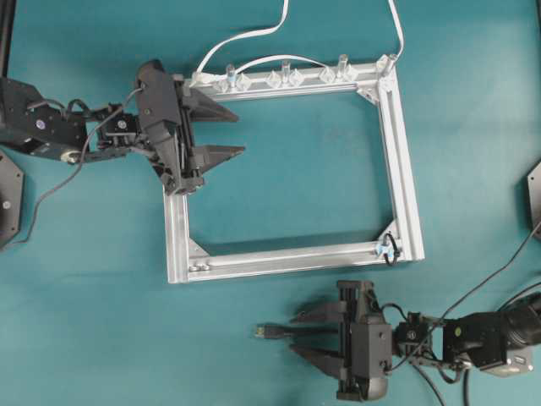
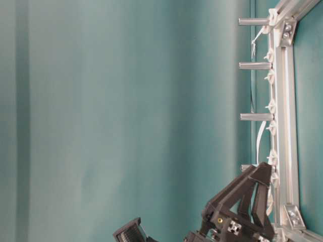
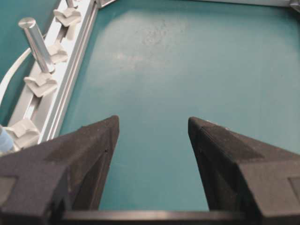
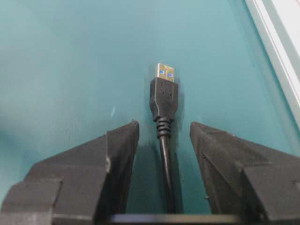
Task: Insert the wire through the string loop located on the right side.
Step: 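Close the right gripper on the USB cable just behind the plug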
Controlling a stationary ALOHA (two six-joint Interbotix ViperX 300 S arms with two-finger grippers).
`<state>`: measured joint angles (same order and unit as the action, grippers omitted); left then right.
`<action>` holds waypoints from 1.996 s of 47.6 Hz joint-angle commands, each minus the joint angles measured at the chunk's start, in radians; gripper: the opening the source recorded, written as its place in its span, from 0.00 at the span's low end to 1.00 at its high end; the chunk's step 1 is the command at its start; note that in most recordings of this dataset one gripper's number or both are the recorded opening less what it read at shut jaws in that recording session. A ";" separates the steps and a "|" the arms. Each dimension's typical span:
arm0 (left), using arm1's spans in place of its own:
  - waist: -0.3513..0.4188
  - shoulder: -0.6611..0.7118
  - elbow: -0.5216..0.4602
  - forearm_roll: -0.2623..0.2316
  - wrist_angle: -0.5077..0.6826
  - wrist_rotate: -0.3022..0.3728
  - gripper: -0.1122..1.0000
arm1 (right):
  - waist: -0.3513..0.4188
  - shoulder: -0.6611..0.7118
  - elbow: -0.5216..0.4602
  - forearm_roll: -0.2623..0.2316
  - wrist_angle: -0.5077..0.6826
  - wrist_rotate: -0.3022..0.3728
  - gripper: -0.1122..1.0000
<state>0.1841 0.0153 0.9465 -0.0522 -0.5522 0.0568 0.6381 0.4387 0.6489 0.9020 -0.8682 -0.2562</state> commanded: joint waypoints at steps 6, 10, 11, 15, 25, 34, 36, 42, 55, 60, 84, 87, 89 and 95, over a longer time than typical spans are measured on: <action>-0.014 -0.012 -0.031 -0.002 0.006 -0.005 0.68 | -0.006 -0.006 -0.012 -0.002 -0.015 0.000 0.64; -0.017 -0.009 -0.037 -0.002 0.014 -0.005 0.68 | -0.012 -0.002 -0.014 -0.002 -0.014 -0.002 0.63; -0.018 -0.008 -0.038 -0.002 0.015 -0.005 0.68 | -0.014 0.000 -0.014 -0.002 -0.014 -0.002 0.63; -0.021 -0.002 -0.044 -0.002 0.020 -0.005 0.68 | -0.017 0.006 -0.015 -0.002 -0.014 -0.003 0.63; -0.028 0.009 -0.048 -0.002 0.021 -0.005 0.68 | -0.018 0.021 -0.012 -0.002 -0.005 -0.012 0.58; -0.028 0.009 -0.049 -0.006 0.023 -0.005 0.68 | -0.018 0.020 -0.002 -0.002 0.028 -0.032 0.21; -0.029 0.009 -0.049 -0.006 0.023 -0.005 0.68 | -0.018 0.020 0.000 -0.002 0.029 -0.040 0.20; -0.028 0.009 -0.049 -0.006 0.023 -0.005 0.68 | -0.018 0.018 0.003 -0.002 0.029 -0.071 0.20; -0.029 0.008 -0.051 -0.006 0.023 -0.005 0.68 | -0.021 -0.015 0.012 -0.002 0.035 -0.089 0.20; -0.028 0.009 -0.051 -0.005 0.023 -0.005 0.67 | -0.023 -0.032 0.023 -0.003 0.035 -0.089 0.20; -0.029 0.009 -0.060 -0.006 0.023 -0.005 0.67 | -0.023 -0.175 0.035 -0.002 0.143 -0.176 0.20; -0.029 0.009 -0.058 -0.006 0.023 -0.005 0.67 | -0.023 -0.198 0.035 -0.003 0.158 -0.198 0.20; -0.029 0.009 -0.060 -0.006 0.023 -0.005 0.67 | -0.023 -0.206 0.035 -0.002 0.169 -0.207 0.20; -0.031 0.009 -0.058 -0.005 0.023 -0.005 0.67 | -0.021 -0.213 0.035 -0.002 0.199 -0.212 0.20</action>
<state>0.1565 0.0353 0.9020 -0.0568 -0.5246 0.0552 0.6121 0.2638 0.6903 0.9020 -0.6765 -0.4663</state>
